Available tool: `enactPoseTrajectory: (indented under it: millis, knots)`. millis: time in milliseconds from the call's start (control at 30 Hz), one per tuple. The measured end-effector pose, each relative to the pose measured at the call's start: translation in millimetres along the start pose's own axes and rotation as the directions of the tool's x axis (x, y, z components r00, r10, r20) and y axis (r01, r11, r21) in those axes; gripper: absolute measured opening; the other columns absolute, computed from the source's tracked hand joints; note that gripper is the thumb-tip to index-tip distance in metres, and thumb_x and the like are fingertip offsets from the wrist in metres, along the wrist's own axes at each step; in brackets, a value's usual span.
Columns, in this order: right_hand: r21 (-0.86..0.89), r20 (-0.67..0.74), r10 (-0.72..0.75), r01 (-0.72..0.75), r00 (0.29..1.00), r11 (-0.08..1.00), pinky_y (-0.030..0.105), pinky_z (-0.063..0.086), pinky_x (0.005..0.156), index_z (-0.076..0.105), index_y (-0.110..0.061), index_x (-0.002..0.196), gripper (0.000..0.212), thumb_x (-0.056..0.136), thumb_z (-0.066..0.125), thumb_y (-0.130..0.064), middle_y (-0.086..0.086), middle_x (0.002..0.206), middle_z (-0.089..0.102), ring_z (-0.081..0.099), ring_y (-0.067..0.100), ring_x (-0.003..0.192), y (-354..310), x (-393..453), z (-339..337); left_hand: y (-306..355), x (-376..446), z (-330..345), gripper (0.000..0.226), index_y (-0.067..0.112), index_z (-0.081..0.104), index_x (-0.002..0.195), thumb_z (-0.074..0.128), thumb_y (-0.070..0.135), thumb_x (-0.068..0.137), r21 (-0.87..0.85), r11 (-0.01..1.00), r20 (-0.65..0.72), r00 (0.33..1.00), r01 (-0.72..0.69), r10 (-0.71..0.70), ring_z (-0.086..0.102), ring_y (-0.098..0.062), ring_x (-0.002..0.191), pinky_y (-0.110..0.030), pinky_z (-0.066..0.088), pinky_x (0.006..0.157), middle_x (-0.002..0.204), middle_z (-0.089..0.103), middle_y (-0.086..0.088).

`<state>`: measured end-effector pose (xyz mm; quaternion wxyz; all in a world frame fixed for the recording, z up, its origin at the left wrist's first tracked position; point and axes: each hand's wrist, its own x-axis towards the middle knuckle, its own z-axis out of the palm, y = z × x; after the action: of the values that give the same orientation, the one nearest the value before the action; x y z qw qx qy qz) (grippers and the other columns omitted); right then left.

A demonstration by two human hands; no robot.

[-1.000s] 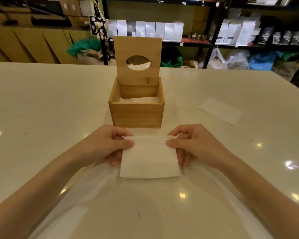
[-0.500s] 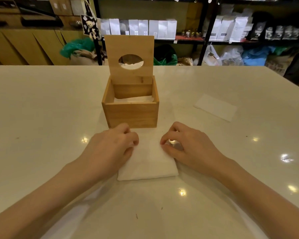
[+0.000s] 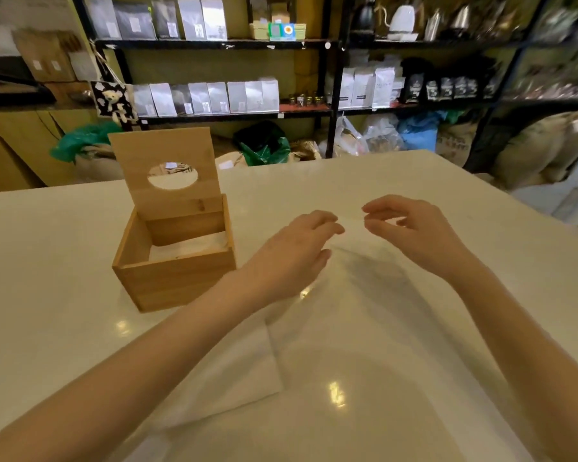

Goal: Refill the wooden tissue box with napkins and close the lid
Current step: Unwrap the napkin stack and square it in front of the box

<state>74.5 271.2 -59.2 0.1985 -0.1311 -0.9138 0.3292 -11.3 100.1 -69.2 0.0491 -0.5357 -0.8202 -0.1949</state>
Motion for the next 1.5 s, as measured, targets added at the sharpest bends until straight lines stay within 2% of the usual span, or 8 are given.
enactPoseTrajectory:
  millis: [233,767,1000,1133,1233,1300,1367,1500]
  knots:
    - [-0.147,0.040,0.064,-0.058,0.997,0.987,0.025,0.033,0.096,0.062,-0.028,0.112,0.034,0.078,0.066,-0.029,-0.001,0.125,0.059,0.048,0.016,0.120,55,6,22,-22,46,47,0.043,0.012,0.038,0.136,0.036,0.015,0.093,0.089,0.992,0.094,0.991,0.091,-0.099,0.028,-0.023,0.137,-0.031,0.021,0.111,0.149,0.032,-0.009]
    - [-0.381,-0.009,-0.128,0.115,0.992,0.917,0.028,0.027,0.097,0.068,-0.014,0.098,0.023,0.091,0.047,-0.019,0.003,0.105,0.070,0.054,0.021,0.112,62,9,43,-28,48,54,0.033,0.010,0.054,0.122,0.046,0.019,0.091,-0.034,0.992,0.075,0.990,0.121,-0.119,0.053,-0.026,0.116,-0.033,0.040,0.095,0.127,0.059,-0.009]
    - [0.039,-0.083,0.042,-0.039,0.996,0.998,0.028,0.040,0.075,0.058,-0.017,0.085,0.016,0.092,0.044,-0.019,0.004,0.087,0.064,0.056,0.020,0.085,43,1,28,-25,40,41,0.017,0.012,0.065,0.094,0.051,0.019,0.087,-0.166,0.971,-0.026,0.984,0.172,-0.179,0.060,-0.027,0.090,-0.035,0.045,0.077,0.094,0.069,-0.008]
    - [0.266,-0.095,0.088,-0.060,0.992,0.962,0.018,0.037,0.065,0.057,-0.009,0.077,0.022,0.092,0.046,-0.022,-0.003,0.070,0.055,0.048,0.012,0.067,18,-1,15,-14,27,13,0.031,0.000,0.056,0.070,0.047,0.020,0.092,-0.286,0.942,-0.079,0.976,0.175,-0.205,0.045,-0.020,0.061,-0.017,0.031,0.054,0.068,0.058,-0.021]
    - [0.481,-0.026,0.080,-0.058,0.996,0.875,0.031,0.046,0.068,0.058,0.005,0.076,0.041,0.090,0.049,-0.032,0.009,0.069,0.054,0.052,0.018,0.066,-3,-6,7,-9,8,-15,0.034,-0.006,0.059,0.079,0.045,0.022,0.093,-0.327,0.931,-0.081,0.976,0.165,-0.202,0.049,-0.025,0.060,-0.016,0.034,0.056,0.073,0.060,-0.026]
    - [0.581,0.068,0.062,-0.090,0.996,0.809,0.024,0.050,0.062,0.065,-0.006,0.072,0.031,0.089,0.052,-0.029,-0.001,0.065,0.061,0.059,0.012,0.063,-19,-12,3,-7,-9,-32,0.035,-0.004,0.062,0.083,0.045,0.025,0.092,-0.387,0.900,-0.043,0.971,0.200,-0.234,0.058,-0.031,0.071,-0.026,0.046,0.066,0.079,0.064,-0.025]
    - [0.587,0.156,0.026,-0.114,0.987,0.801,0.022,0.053,0.057,0.070,-0.013,0.080,0.018,0.087,0.056,-0.022,-0.003,0.070,0.067,0.064,0.011,0.063,-32,-19,2,-4,-26,-47,0.030,0.003,0.065,0.085,0.047,0.026,0.091,-0.491,0.832,0.009,0.957,0.257,-0.291,0.064,-0.026,0.074,-0.034,0.054,0.065,0.079,0.068,-0.016]
    - [0.590,0.253,0.028,-0.177,0.967,0.788,0.027,0.052,0.052,0.072,-0.008,0.088,0.015,0.084,0.059,-0.013,0.009,0.075,0.072,0.065,0.022,0.060,-49,-30,12,-6,-59,-69,0.018,0.013,0.069,0.085,0.056,0.024,0.084,-0.689,0.536,0.237,0.850,0.488,-0.470,0.069,-0.013,0.059,-0.020,0.055,0.048,0.071,0.075,-0.004]
